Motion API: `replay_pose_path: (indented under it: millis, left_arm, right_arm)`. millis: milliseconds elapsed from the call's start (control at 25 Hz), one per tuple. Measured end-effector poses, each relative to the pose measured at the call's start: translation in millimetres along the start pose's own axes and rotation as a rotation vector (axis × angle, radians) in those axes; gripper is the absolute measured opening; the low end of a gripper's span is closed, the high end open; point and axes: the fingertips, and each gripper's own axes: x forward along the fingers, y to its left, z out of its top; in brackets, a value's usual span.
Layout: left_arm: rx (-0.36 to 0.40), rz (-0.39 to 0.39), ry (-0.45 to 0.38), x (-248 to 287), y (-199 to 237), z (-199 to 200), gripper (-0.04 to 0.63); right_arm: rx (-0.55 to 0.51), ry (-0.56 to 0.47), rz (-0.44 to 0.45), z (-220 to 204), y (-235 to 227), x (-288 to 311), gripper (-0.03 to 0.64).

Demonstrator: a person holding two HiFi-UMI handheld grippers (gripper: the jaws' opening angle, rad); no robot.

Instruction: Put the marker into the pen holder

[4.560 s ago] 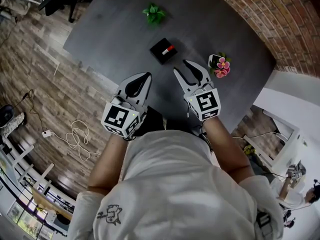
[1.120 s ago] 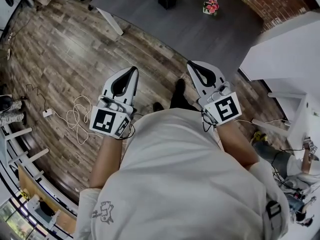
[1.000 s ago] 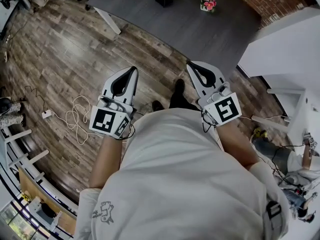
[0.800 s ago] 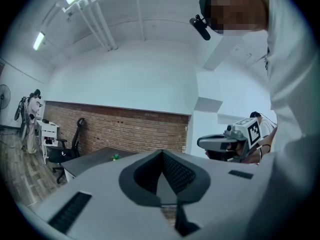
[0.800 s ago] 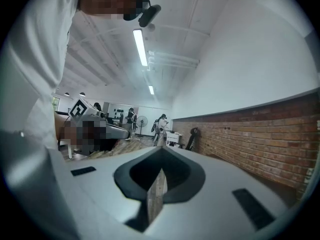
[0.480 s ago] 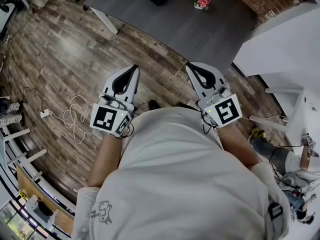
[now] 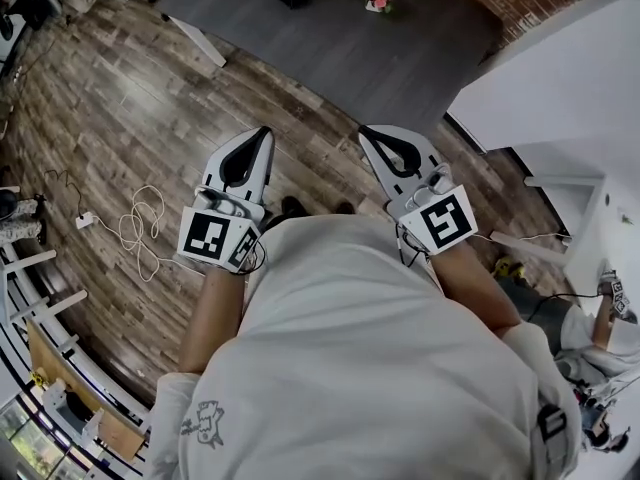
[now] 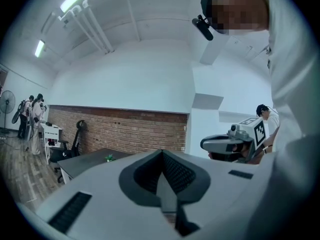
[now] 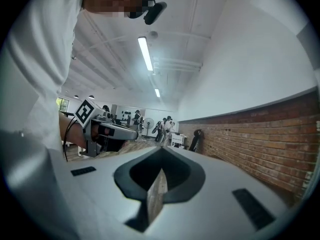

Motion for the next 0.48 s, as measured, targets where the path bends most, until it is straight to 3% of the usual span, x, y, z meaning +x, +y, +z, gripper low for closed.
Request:
replay_pose_path:
  millis: [320, 480]
  left_arm:
    - [-0.019, -0.011, 0.015, 10, -52, -14, 0.011]
    - [-0.016, -0.005, 0.021, 9, -65, -14, 0.011]
  right_arm:
    - [0.033, -0.015, -0.035, -9, -16, -55, 0.005]
    - [0.060, -0.028, -0.010, -10, -14, -71, 0.005]
